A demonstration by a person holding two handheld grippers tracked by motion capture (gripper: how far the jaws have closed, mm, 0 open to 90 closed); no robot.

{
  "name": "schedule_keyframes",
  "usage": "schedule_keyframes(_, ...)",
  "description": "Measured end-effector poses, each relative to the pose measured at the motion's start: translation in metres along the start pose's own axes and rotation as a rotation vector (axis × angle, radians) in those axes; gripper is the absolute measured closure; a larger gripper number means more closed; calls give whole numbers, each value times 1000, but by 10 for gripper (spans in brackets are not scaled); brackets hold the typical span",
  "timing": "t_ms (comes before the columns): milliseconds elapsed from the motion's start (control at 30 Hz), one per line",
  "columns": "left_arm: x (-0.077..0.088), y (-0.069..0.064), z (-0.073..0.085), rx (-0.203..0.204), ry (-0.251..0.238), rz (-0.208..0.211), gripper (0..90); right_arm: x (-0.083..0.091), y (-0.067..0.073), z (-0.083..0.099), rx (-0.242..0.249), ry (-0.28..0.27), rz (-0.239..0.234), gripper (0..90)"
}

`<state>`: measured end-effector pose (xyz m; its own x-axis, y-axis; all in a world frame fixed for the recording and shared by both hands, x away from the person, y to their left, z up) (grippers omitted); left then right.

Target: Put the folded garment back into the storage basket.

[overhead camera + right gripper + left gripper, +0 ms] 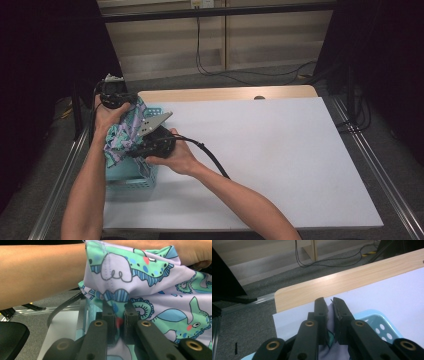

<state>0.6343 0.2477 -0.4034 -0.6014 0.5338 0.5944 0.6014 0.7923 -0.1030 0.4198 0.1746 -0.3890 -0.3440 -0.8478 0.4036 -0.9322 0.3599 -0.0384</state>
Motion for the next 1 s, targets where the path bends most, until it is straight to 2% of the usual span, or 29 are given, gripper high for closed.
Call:
schedule_keyframes(133, -2, 7, 2, -4, 6, -10, 825, -6, -2, 3, 6, 14, 11, 840)
schedule_keyframes(200, -4, 9, 2, 10, -8, -4, 825, -9, -3, 3, 2, 19, 14, 841)
schedule_keyframes(367, -7, 12, 7, -1, 15, -13, 825, -15, -4, 7, 2, 23, 11, 841)
schedule_keyframes(433, -8, 11, 10, 17, 23, -7, 825, -18, -4, 10, 9, 34, 14, 840)
schedule_keyframes(533, -7, 12, 14, -7, 38, -18, 824, -20, -1, 14, 9, 46, 13, 840)
schedule_keyframes(600, -6, 12, 17, -4, 57, -23, 824, -22, 1, 15, 9, 50, 11, 840)
schedule_keyframes(700, -4, 14, 21, 4, 57, -29, 824, -25, 3, 18, 19, 58, 14, 840)
schedule_keyframes(833, -2, 14, 24, -9, 72, -36, 824, -31, 6, 21, 23, 67, 14, 840)
schedule_keyframes(900, -2, 14, 22, -20, 60, -55, 824, -33, 8, 24, 25, 80, 17, 840)
schedule_keyframes(1000, 0, 14, 25, -17, 88, -54, 824, -37, 10, 26, 33, 79, 13, 840)
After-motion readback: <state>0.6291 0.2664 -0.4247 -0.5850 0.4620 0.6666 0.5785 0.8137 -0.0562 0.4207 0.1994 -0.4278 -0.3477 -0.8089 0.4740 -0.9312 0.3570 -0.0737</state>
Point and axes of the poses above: each handheld gripper's, and its own axes: x roughly backward along the jaws, z roughly out of its underside, y roughly to its left, the point moved 10 cm from there along -x, roughly forward along the jaws, and after that the axes turned 13 degrees about z, right-handed, at the moved point
